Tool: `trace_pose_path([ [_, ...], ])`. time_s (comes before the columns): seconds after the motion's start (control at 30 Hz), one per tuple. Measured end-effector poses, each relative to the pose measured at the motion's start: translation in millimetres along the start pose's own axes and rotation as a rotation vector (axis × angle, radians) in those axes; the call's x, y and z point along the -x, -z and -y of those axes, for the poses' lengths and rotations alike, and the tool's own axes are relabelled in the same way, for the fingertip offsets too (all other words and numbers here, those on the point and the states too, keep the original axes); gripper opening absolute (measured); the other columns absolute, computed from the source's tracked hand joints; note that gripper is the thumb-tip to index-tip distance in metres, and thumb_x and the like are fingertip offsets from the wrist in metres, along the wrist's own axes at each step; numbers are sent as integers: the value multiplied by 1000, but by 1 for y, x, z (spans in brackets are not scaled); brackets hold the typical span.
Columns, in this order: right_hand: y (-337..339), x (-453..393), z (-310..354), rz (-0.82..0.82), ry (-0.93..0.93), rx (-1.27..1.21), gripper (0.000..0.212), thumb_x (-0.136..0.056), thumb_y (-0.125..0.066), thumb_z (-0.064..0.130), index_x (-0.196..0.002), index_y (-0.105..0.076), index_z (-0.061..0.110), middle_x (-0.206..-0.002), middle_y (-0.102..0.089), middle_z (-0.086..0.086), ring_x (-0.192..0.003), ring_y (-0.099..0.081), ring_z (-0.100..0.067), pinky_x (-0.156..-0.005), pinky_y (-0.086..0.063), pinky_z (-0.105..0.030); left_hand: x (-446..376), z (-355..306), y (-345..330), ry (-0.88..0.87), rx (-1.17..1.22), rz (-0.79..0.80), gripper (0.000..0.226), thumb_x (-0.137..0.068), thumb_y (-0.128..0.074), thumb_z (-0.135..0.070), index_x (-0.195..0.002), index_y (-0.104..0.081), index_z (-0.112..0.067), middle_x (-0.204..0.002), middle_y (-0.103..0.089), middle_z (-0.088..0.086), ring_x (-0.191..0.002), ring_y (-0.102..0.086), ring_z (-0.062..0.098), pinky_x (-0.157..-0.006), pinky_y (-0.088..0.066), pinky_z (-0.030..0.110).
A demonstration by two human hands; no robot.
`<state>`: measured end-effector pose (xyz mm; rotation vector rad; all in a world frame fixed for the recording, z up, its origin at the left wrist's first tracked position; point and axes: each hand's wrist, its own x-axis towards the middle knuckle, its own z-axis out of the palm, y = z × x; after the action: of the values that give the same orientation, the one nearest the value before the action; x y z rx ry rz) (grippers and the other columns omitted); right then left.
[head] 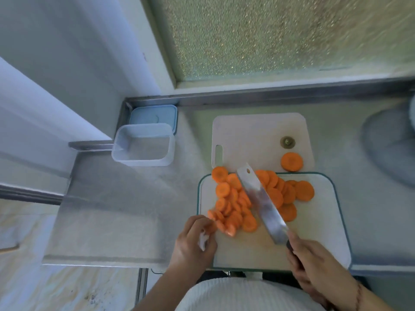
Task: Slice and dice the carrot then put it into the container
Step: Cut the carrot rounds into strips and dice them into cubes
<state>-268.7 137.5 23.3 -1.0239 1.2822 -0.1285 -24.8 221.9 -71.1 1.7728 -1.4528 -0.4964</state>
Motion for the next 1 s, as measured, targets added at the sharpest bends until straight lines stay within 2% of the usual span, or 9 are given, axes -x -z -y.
trace_pose_path([
  [0.13,23,16,0,-131,-14,-131,51,-86,-35,55,-62,-33,10,-48,-20,-3,-37,-14,-10,-42,-14,-15,-49,-22,-5,-39,29,-83,16,-80,-67,-8,-96,-70,-7,-97,-62,-4,-84,-60,0,-75,-49,12],
  [0.37,59,33,-16,-405,-32,-281,47,-96,-42,42,-64,-43,8,-52,-31,-10,-39,-27,-14,-47,-22,-19,-178,-66,-78,-211,-29,16,21,-73,-71,4,-90,-72,-7,-92,-66,3,-78,-55,3,-75,-48,12],
  [0.5,88,35,-39,-460,-1,-178,51,-94,-47,41,-60,-52,3,-49,-42,-11,-44,-39,-19,-57,-30,-31,-229,-74,-126,-216,-97,157,14,-73,-67,2,-85,-73,-3,-88,-67,13,-73,-66,29,-68,-58,40],
  [0.6,111,34,-53,-506,-11,-152,52,-94,-51,33,-71,-58,-13,-52,-51,-12,-50,-46,-22,-62,-38,-36,-239,-68,-149,-133,-190,323,23,-78,-61,-12,-93,-75,-2,-93,-66,19,-78,-66,41,-74,-58,48],
  [0.67,121,34,-53,-529,2,-177,38,-94,-55,30,-65,-72,12,-52,-56,-14,-50,-50,-22,-58,-44,-37,-233,-65,-157,-78,-233,347,39,-79,-56,-23,-106,-74,-2,-101,-66,20,-85,-66,44,-79,-57,48],
  [0.73,131,35,-48,-517,7,-159,35,-79,-63,62,-60,-72,34,-61,-62,-22,-54,-56,-24,-61,-51,-40,-220,-65,-157,-115,-285,248,42,-83,-55,-31,-112,-71,-5,-108,-65,17,-90,-65,42,-80,-57,50],
  [0.83,150,31,-53,-452,-13,-120,86,-45,-45,100,-60,-67,18,-60,-60,-26,-53,-58,-25,-62,-50,-35,-183,-76,-148,-381,-463,240,44,-82,-60,-43,-115,-66,-15,-119,-64,8,-99,-61,36,-85,-51,45],
  [0.93,166,21,-45,-352,-20,-25,53,-86,-43,61,-65,-60,16,-66,-64,-17,-48,-58,-9,-62,-51,-25,-141,-89,-142,-506,-579,335,55,-77,-63,-57,-117,-67,-20,-128,-62,7,-114,-54,35,-97,-41,48],
  [1.0,175,13,-47,-386,34,53,45,-94,-49,41,-56,-62,22,-66,-70,-14,-58,-65,-16,-65,-50,-25,-121,-93,-147,-423,-630,373,62,-75,-61,-64,-121,-64,-23,-130,-60,3,-120,-49,34,-103,-37,55],
])
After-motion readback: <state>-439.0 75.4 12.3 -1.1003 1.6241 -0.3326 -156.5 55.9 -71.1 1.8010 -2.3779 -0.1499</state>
